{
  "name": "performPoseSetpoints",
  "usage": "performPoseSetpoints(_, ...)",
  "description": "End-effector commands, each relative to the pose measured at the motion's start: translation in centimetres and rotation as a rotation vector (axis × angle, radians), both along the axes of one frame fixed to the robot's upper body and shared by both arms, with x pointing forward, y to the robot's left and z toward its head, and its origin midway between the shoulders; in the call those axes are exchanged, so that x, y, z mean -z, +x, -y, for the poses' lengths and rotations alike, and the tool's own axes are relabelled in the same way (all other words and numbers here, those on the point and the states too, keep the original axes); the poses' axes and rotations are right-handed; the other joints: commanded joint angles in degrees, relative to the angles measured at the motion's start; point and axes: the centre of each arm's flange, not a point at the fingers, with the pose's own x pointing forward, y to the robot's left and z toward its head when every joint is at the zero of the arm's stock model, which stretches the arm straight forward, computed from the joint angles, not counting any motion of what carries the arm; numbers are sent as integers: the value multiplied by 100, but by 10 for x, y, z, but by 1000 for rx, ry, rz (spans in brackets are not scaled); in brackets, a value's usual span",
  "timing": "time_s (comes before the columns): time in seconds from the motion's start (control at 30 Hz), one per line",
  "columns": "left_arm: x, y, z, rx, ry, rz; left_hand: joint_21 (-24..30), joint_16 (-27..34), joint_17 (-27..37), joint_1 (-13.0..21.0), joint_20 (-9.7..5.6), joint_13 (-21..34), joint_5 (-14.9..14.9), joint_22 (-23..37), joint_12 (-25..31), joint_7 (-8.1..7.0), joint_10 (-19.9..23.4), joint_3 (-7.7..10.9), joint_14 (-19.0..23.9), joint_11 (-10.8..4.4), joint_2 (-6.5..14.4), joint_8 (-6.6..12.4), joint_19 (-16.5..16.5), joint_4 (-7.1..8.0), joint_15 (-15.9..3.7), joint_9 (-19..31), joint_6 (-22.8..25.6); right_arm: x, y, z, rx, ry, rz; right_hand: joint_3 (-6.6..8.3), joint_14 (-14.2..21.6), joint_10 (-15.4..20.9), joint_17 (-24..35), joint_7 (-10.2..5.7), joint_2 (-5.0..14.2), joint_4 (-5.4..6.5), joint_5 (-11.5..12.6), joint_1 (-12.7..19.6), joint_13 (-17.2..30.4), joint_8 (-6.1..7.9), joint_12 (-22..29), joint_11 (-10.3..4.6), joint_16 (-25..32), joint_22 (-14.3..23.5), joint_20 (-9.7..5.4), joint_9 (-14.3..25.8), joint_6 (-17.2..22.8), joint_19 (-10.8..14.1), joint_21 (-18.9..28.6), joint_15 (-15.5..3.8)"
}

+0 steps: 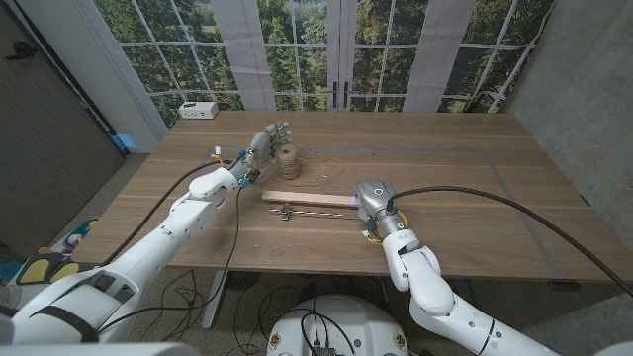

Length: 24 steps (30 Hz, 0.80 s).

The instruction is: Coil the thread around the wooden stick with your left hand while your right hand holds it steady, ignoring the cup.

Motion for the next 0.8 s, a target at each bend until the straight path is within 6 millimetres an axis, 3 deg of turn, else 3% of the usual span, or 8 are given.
performPoseSetpoints(0.03,-7,-2,4,-37,54,32,-11,-20,19,-18,14,26,46,10,-10,-63,-15,-12,29,-39,-69,0,30,-63,-25,24,-29,-26,-21,16,9,94,305,9,1444,429,526,-250,703,52,59,643,773,118,35,-425,1,27,-430,360,528,-42,87,-1308)
performPoseSetpoints(0.23,-7,-4,3,-76,83,48,-33,-14,5,172,4,25,20,-4,-15,-93,-17,5,75,-75,-211,23,58,-300,-117,24,-40,-28,-22,19,25,116,346,-10,1439,423,605,-256,704,69,80,646,821,126,48,-415,-5,32,-436,360,533,-68,153,-1307)
performPoseSetpoints(0.47,-10,-8,0,-101,135,78,-71,-11,2,499,-43,27,-31,-13,-6,-124,23,31,124,-133,-407,57,87,-684,-200,27,-30,-30,-22,26,52,125,373,-35,1431,428,691,-252,701,89,101,642,871,138,65,-449,-19,35,-448,379,519,-112,222,-1307)
performPoseSetpoints(0.8,-9,-8,-2,-90,167,98,-139,-49,10,670,-51,31,-68,-10,-38,-146,-52,-46,24,-191,-689,51,7,-956,-246,31,-71,-34,-23,36,107,163,430,-60,1437,440,793,-270,700,106,127,641,924,174,83,-452,-27,35,-440,427,519,-148,309,-1305)
